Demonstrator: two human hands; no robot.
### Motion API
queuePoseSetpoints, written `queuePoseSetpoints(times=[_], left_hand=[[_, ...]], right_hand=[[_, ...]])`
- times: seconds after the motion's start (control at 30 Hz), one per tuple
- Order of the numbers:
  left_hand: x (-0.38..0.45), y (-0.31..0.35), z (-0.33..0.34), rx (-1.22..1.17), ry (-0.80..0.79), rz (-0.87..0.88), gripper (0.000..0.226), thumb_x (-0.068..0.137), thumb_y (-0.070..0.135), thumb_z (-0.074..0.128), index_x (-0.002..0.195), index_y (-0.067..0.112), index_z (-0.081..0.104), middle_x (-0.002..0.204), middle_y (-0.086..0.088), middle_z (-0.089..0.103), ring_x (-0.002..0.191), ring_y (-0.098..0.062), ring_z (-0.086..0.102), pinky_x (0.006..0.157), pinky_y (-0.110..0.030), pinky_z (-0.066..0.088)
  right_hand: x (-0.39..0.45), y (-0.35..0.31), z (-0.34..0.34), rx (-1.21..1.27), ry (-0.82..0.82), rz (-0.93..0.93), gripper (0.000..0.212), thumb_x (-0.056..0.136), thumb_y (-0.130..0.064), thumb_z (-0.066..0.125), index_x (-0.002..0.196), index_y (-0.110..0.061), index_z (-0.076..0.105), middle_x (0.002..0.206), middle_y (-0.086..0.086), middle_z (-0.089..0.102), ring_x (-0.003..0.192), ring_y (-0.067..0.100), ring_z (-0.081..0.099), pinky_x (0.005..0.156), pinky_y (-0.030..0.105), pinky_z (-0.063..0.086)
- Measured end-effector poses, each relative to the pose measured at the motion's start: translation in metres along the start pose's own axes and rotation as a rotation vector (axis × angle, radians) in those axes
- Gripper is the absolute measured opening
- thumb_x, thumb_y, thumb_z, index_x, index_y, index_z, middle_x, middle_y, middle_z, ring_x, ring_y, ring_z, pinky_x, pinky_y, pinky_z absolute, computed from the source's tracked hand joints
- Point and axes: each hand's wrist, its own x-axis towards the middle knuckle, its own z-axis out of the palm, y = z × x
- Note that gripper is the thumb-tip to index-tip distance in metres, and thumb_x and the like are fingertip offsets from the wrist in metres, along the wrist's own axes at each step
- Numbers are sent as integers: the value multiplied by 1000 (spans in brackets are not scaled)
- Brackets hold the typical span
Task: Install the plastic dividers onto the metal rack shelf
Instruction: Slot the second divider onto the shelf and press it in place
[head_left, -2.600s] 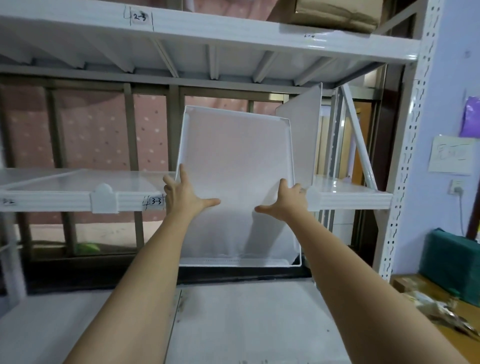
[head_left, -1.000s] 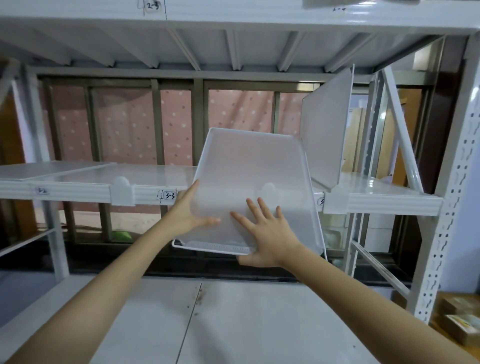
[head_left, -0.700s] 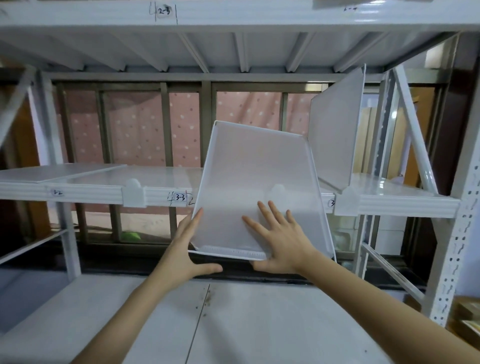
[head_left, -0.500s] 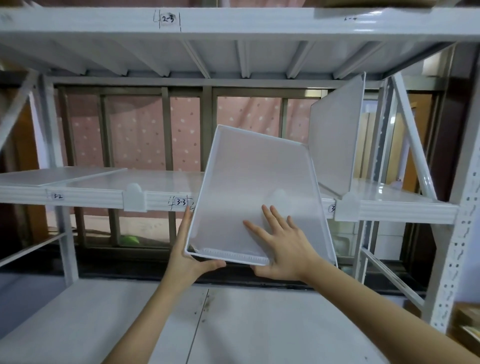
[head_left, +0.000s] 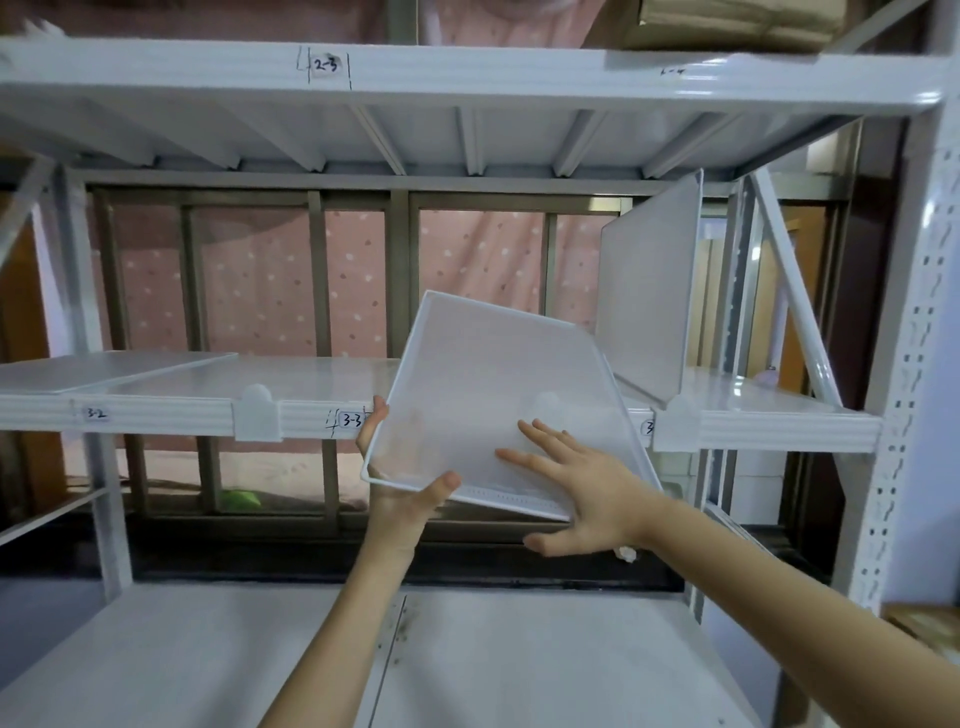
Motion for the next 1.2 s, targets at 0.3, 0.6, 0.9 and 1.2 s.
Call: queuePoseSetpoints(times=[0.3, 0.6, 0.9, 1.2], left_hand=[[46, 30, 38, 13, -91, 149, 80, 53, 27, 84, 118, 37, 38, 140, -9, 36, 125, -18, 46, 98, -45, 48], [142, 107, 114, 125, -446, 175, 72, 56, 23, 82, 112, 36, 40, 154, -4, 19, 137, -26, 32, 102, -39, 43], [194, 139, 150, 253, -578, 173, 70, 64, 20, 81, 119, 28, 39, 149, -1, 26, 112, -22, 54, 82, -32, 56], [230, 141, 171, 326, -589, 77, 68, 65, 23, 77, 126, 31, 48, 148, 4, 27, 124, -23, 44, 74, -36, 59]], right_hand=[[-2, 25, -33, -3, -40, 20, 83, 73, -67, 35, 139, -63, -16, 162, 0, -14, 150, 30, 2, 117, 45, 20], [21, 34, -72, 493, 355, 55, 84, 83, -31, 69, 137, -54, 9, 144, -38, 11, 139, -2, 22, 106, 25, 37], [48, 36, -94, 706, 471, 109, 88, 89, -17, 68, 128, -69, 9, 143, -43, 13, 142, 8, 22, 109, 29, 32], [73, 51, -102, 852, 532, 121, 94, 71, -40, 71, 145, -58, 16, 154, -12, 29, 138, 22, 38, 94, 31, 50]])
